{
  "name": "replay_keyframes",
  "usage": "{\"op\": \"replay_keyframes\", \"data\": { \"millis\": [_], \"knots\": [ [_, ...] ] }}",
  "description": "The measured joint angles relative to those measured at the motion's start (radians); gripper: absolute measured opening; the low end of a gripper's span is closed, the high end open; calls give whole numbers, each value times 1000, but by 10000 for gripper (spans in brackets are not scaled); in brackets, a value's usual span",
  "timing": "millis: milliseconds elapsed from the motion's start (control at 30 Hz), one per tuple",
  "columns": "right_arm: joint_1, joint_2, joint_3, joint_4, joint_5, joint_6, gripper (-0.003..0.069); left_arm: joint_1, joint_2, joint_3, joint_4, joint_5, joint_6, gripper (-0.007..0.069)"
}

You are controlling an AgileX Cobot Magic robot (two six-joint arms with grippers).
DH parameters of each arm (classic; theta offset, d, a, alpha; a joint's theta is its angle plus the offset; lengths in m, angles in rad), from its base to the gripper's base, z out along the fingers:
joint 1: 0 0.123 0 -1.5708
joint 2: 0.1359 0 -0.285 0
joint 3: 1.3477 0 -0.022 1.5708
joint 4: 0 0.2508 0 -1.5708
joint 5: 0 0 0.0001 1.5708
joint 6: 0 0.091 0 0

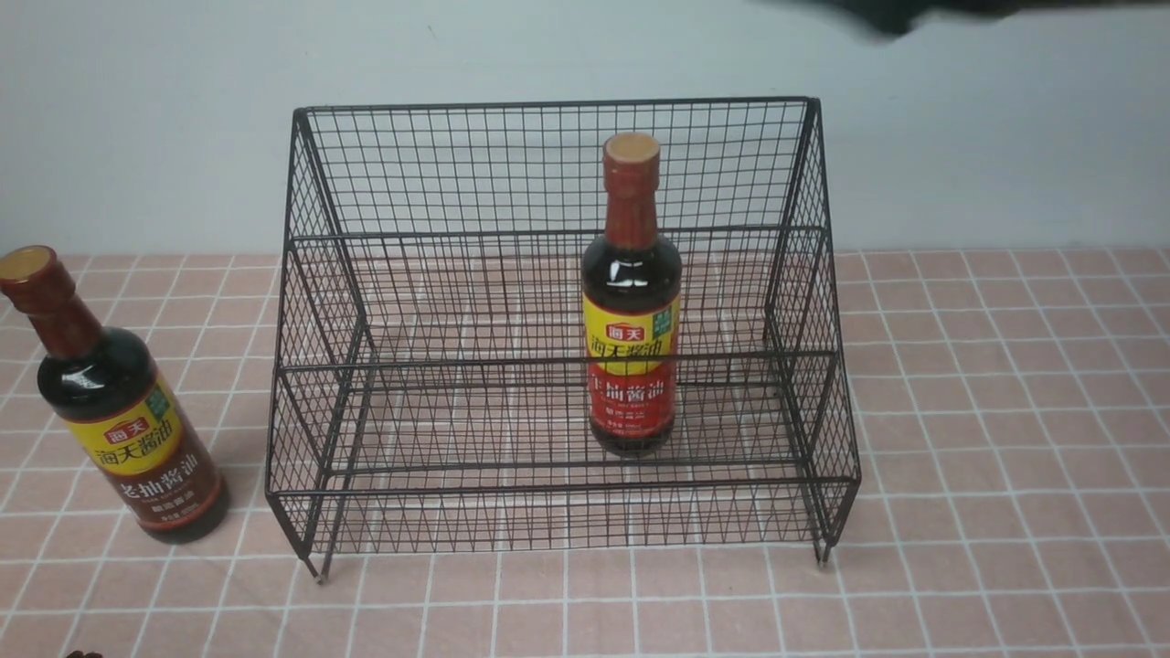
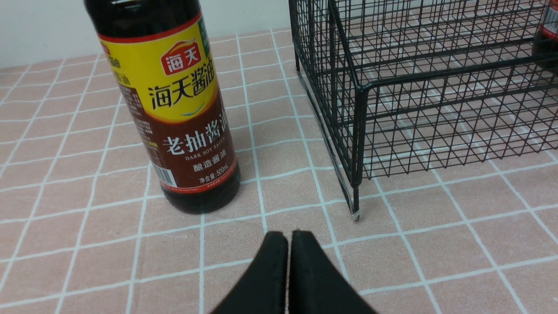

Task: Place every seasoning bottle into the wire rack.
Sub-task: Use the left arm to grab the condiment bottle closest to it

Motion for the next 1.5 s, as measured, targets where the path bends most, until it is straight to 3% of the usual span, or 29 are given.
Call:
{"op": "replay_keyframes", "data": {
  "millis": [133,267,467,700,833,1233,1500],
  "knots": [
    [-91,-140,0,-205,58,168,29,0,0,0,0,0,0,-10],
    [-149,-245,6,-350,119,346,-9,0,0,0,0,0,0,-10],
    [-157,-472,205,-391,42,444,-12,0,0,0,0,0,0,-10],
    [-157,-768,520,-361,-137,456,-12,0,0,0,0,0,0,-10],
    [-157,-884,625,-367,-153,444,-12,0,0,0,0,0,0,-10],
    [-162,-1019,881,-572,-252,378,-12,0,0,0,0,0,0,-10],
    [-299,-1195,1213,-619,-339,424,-12,0,0,0,0,1,0,-10]
  ]
}}
